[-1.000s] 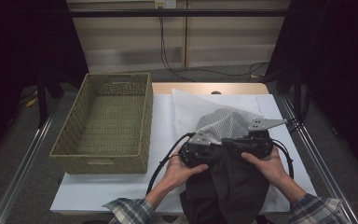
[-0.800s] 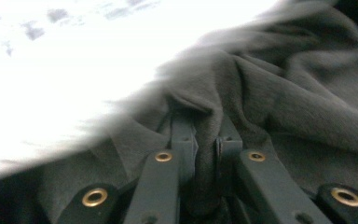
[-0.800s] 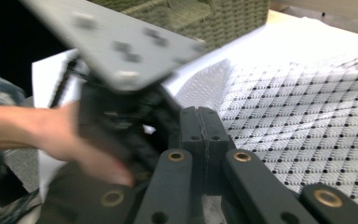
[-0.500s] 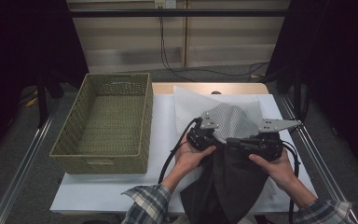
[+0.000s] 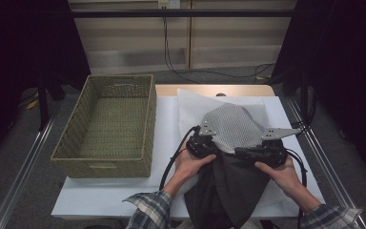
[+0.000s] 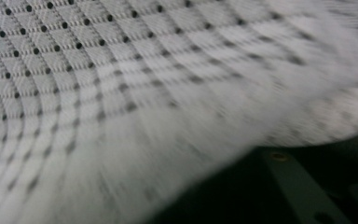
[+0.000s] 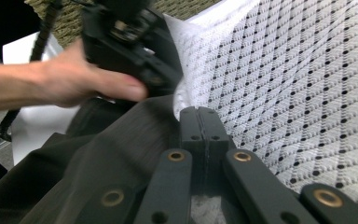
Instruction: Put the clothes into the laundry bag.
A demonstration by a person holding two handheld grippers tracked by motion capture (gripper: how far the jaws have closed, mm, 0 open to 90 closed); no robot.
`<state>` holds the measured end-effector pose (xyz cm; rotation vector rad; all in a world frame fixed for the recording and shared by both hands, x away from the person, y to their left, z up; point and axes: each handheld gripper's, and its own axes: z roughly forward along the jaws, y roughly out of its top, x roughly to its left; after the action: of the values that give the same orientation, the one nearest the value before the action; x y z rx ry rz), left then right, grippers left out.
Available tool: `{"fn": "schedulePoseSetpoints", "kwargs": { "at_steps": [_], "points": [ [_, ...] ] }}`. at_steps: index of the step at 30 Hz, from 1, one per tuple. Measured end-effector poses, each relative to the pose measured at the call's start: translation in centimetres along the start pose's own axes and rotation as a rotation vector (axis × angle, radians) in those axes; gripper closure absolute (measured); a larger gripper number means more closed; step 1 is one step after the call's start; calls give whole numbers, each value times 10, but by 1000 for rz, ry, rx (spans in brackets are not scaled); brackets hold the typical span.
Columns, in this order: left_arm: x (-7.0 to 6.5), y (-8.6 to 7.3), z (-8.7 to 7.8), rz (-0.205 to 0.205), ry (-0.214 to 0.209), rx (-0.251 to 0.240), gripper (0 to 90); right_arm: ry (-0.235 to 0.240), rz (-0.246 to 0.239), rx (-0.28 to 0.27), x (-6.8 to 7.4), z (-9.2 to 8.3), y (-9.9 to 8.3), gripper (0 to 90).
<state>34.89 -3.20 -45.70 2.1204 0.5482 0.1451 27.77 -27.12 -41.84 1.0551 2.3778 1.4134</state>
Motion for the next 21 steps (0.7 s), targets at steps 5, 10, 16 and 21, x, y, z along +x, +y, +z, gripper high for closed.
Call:
{"fn": "schedulePoseSetpoints", "kwargs": {
  "at_steps": [5,10,16,21],
  "points": [
    [-16,-3,-25,30,-44,-34,540,-10,-2,10,-2,2,-1,900],
    [-30,-4,-48,49,-64,-75,430,-16,1,16,-4,3,-2,900],
    [-45,-3,-64,73,-89,-125,382,-17,5,17,-4,4,-2,900],
    [-52,-8,-54,87,-144,-108,401,-21,8,17,-4,4,-2,900]
  ]
}}
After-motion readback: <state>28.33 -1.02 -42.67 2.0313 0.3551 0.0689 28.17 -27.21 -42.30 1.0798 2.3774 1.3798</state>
